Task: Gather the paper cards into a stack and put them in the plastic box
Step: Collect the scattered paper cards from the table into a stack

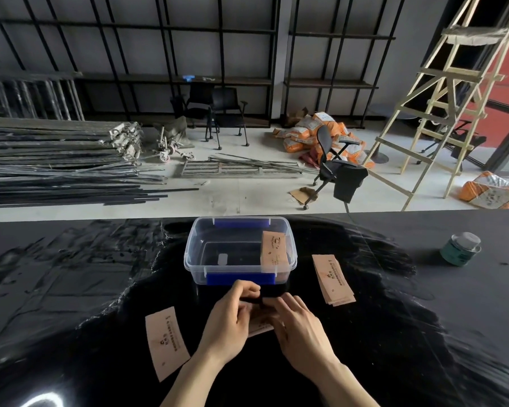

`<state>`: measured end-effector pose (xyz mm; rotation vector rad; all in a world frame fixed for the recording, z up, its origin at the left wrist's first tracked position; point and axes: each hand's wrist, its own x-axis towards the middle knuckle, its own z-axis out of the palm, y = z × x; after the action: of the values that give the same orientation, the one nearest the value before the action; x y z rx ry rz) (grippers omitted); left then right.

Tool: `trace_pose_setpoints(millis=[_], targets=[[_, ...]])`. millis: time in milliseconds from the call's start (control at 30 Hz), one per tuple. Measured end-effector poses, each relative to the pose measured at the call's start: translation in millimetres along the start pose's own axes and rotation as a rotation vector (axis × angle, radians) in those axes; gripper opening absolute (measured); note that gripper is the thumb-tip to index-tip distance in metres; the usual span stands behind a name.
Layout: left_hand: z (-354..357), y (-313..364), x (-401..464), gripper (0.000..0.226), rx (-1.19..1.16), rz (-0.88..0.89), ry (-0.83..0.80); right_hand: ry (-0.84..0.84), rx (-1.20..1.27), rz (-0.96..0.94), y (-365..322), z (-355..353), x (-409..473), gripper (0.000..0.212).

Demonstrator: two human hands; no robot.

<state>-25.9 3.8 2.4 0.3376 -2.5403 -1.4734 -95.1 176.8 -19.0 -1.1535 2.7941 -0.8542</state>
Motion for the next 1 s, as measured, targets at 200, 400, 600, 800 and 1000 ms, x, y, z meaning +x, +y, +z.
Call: trace_pose_setpoints(millis=[200, 400, 600, 800, 1000], targets=[[-37.0, -22.1, -16.8, 0.024, 0.33, -0.205, 0.486, 0.017, 0.005, -0.072, -10.7, 15.4, 10.2, 0.03], [-71.6, -43.4, -47.4, 0.079, 0.749, -0.605, 0.464, -0.017, 0.018, -0.157, -35.0, 32.8, 26.6, 0.028], [-71.9, -42.0, -56.9, 0.08, 0.819, -0.65, 0.353, -0.063, 0.024, -0.193, -44.5, 36.1, 33.0, 0.027], [-79.5, -41.0, -48.8, 0.061, 0.413, -0.458, 0.397, -0.089, 0.03, -0.189, -39.4, 33.0, 30.5, 0.026], [-80.7, -31.0, -36.0, 0.045, 0.23, -0.181, 0.308, -0.1, 0.068, -0.197, -45.2, 34.8, 31.1, 0.024]])
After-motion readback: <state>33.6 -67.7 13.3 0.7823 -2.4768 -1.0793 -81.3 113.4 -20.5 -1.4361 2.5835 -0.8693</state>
